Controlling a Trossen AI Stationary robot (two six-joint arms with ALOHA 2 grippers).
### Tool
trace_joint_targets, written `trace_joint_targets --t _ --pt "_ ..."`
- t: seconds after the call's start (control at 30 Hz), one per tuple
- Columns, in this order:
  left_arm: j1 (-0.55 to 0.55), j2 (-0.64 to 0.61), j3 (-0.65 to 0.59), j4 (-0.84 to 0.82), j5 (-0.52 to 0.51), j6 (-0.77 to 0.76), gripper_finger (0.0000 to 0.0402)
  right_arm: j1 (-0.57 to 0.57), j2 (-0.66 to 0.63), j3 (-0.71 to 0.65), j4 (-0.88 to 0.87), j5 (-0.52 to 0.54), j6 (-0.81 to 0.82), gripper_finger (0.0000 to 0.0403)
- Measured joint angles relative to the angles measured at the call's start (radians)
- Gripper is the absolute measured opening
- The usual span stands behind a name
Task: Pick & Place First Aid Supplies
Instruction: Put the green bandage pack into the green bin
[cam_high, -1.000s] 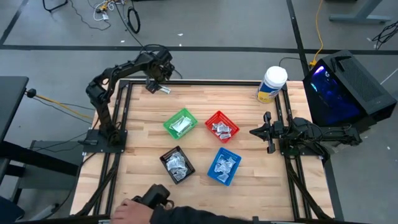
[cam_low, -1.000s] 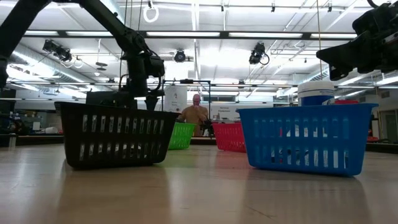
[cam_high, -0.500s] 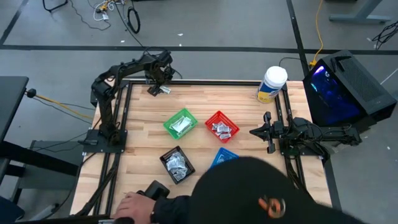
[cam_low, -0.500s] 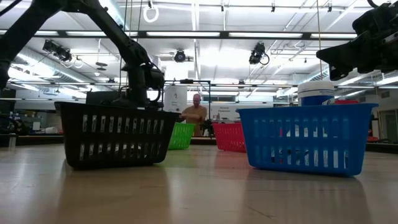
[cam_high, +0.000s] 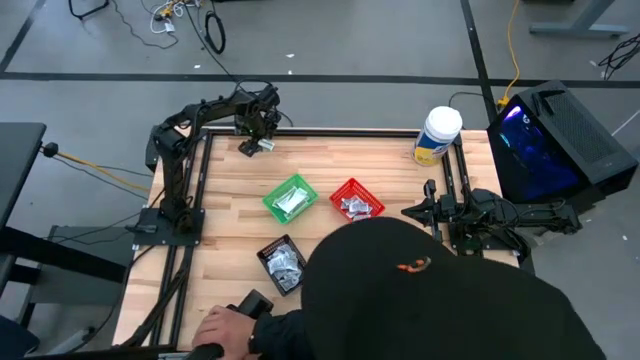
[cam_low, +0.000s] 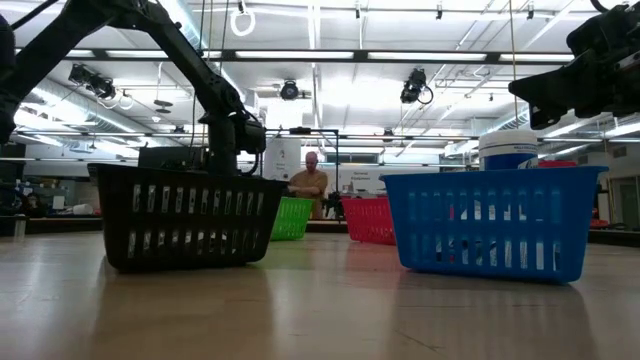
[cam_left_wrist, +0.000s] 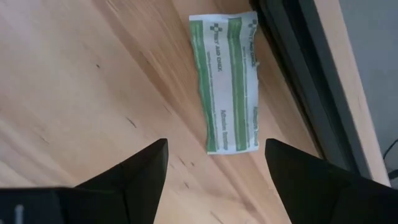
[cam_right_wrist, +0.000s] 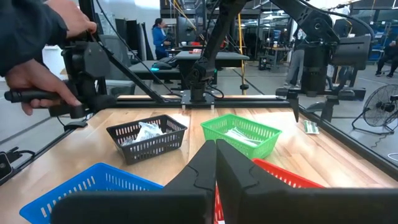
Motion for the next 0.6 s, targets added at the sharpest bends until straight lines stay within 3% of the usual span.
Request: trace_joint_targets --t 0.6 --pt "0.005 0.060 0.000 0.063 0.007 -0.021 0.0275 0.000 0.000 0.000 0.000 0.000 0.000 0.0013"
